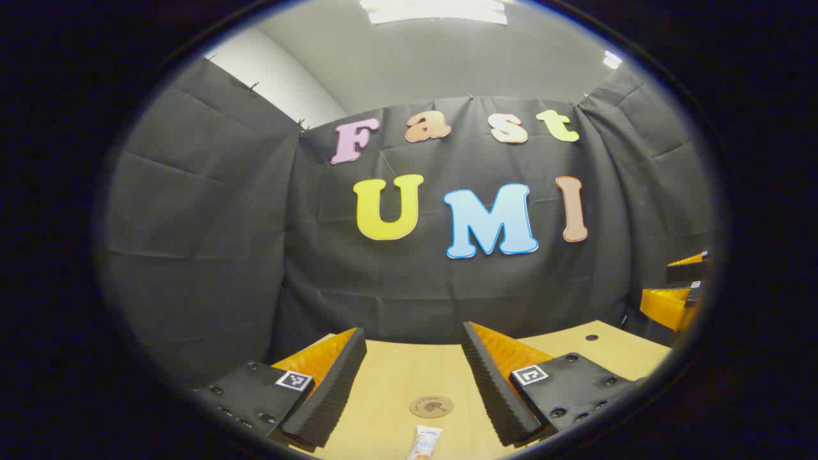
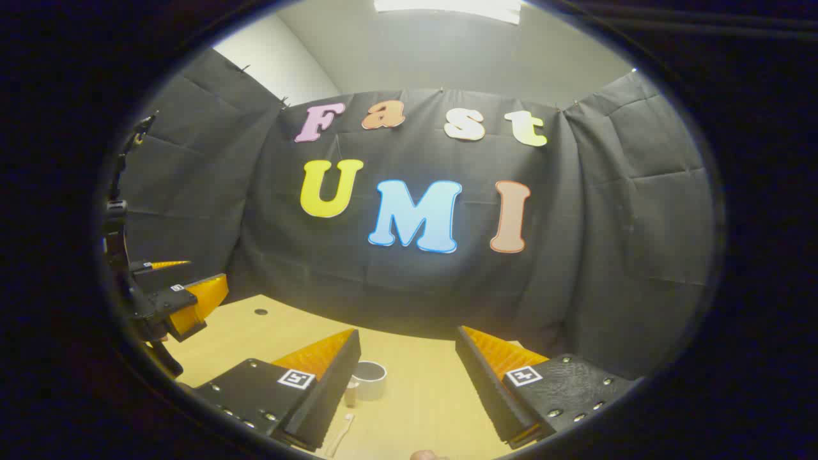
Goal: Put the toothbrush and toothpaste on the desktop into the cup, then pick up the cup and place it on the coaster on the desktop.
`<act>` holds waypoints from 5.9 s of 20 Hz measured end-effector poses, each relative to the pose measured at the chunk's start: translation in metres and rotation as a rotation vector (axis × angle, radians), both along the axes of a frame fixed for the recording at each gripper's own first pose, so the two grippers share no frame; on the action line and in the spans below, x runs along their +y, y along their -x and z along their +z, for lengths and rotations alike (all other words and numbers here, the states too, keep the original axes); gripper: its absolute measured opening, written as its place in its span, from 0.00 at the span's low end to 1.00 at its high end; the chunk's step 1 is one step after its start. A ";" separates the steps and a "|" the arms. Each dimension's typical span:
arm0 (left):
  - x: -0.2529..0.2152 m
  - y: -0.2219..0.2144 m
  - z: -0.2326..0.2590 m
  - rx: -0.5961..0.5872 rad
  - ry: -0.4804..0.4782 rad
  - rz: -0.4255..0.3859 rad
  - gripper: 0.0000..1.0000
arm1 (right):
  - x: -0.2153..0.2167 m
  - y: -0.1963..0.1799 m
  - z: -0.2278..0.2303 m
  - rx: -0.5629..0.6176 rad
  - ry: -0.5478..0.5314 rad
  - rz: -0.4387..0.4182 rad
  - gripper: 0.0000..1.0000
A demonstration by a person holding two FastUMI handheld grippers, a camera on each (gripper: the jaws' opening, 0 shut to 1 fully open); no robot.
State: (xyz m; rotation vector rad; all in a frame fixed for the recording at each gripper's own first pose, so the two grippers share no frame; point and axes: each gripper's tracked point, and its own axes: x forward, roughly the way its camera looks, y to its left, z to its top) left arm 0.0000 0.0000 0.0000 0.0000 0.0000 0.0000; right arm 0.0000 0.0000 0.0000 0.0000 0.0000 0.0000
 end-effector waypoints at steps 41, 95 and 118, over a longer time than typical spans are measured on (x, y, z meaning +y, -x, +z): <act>0.004 -0.041 -0.199 0.593 -0.083 -0.192 0.98 | 0.084 -0.035 -0.185 0.676 -0.080 0.085 0.93; 0.014 0.004 -0.350 1.290 -0.164 -0.249 0.29 | 0.123 -0.001 -0.308 1.203 -0.231 0.150 0.03; 0.002 -0.015 -0.270 0.927 0.030 -0.248 0.23 | 0.115 -0.023 -0.193 0.686 -0.325 0.183 0.03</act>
